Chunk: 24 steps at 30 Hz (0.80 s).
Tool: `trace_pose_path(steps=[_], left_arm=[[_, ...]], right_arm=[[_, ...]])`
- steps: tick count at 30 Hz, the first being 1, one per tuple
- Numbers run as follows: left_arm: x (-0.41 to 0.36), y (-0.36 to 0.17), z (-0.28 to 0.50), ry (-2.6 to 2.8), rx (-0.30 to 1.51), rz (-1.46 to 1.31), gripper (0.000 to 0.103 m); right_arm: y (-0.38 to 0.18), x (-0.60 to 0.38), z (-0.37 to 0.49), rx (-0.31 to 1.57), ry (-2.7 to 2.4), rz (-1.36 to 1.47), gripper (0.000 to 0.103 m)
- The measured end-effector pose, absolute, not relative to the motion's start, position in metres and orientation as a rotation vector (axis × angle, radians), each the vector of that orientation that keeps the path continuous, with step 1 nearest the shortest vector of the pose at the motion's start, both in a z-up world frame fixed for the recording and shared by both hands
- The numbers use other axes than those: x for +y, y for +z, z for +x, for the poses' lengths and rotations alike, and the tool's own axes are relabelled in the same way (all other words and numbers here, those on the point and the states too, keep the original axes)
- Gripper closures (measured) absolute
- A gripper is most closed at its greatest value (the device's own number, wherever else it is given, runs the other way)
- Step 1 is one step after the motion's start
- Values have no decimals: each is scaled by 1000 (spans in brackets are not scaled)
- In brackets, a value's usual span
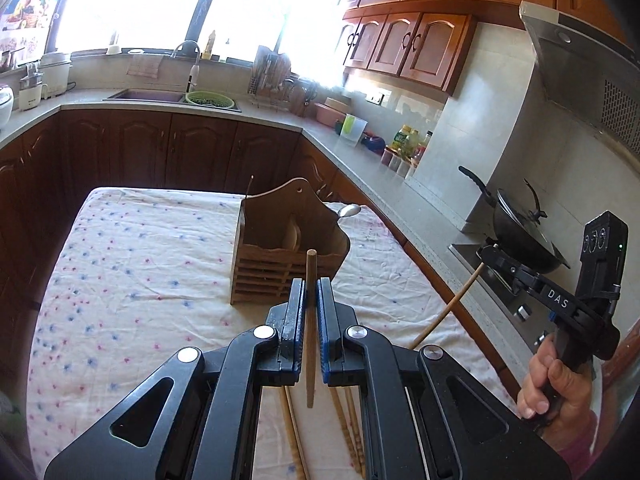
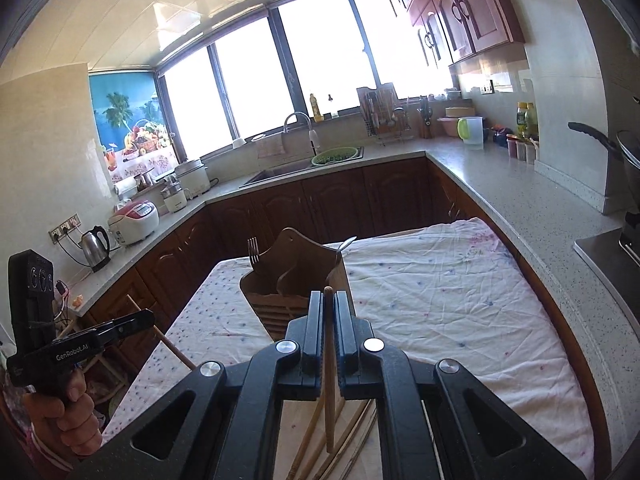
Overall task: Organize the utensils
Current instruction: 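Carry both chopsticks upright over the holder and open both tools to drop them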
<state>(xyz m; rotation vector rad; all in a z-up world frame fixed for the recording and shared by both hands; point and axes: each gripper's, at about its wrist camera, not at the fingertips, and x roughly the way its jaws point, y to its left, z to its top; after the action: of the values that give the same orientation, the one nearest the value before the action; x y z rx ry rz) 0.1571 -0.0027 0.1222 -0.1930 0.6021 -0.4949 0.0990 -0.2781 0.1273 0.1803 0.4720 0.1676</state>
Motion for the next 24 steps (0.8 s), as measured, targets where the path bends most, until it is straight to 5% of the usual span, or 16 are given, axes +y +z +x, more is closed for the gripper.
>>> trace_pose_path(steps=[24], left_arm=[[11, 207, 227, -381, 329, -244, 98]], right_arm=[[198, -279, 170, 245, 158, 257, 98]])
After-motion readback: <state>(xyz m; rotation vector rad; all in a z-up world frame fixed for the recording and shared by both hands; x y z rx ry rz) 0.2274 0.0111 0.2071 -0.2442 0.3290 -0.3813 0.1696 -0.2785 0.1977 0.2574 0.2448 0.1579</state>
